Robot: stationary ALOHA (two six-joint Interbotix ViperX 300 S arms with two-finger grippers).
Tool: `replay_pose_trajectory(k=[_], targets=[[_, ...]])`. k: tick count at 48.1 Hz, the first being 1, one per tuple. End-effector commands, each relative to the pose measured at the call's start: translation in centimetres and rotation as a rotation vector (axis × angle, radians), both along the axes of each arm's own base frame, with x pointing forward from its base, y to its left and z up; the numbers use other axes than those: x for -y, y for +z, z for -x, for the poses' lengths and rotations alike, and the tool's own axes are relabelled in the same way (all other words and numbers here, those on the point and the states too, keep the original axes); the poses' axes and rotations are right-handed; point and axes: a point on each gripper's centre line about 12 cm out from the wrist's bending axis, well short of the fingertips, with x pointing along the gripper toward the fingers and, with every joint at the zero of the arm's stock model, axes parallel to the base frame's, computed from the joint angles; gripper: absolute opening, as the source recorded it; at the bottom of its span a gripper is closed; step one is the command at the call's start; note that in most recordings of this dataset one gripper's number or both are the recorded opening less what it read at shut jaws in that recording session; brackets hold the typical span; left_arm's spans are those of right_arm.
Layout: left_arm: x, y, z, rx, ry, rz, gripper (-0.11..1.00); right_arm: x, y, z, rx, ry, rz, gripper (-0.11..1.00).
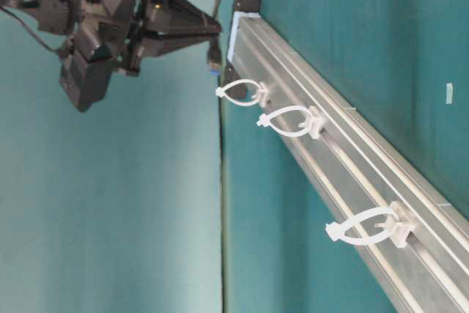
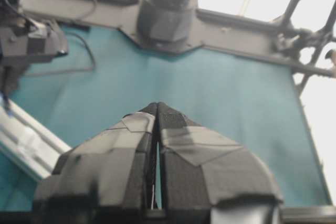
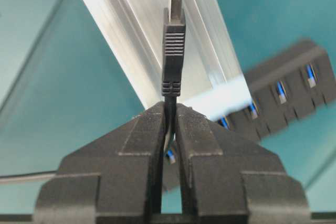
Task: Pass the USB cable through three rings with both arms.
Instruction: 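Insert the USB plug through the first white ring with the right gripper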
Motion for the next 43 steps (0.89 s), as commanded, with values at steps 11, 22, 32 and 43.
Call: replay_pose_trajectory(k=[11,22,32,43], targets=[[0.1,1.3,0.0,0.029,-0.005,0.025,-0.02,-1.3,-0.5,-1.4,0.014,0.059,0.01,0.08],[0.3,1.4,0.0,0.033,-0.011,0.016,-0.02,-1.7,-1.1,-2.1,0.025,0.075,0.015,0.08],[0.6,1.4,-0.1,0.032,-0.026,0.01,-0.02,-1.8,-1.3,-2.5,0.035,0.085,0.021,0.08],[0.7,1.2,-0.4,0.022,-0.027,0.01,-0.02,-2.4,-1.4,-2.8,0.033,0.101,0.021,0.08]])
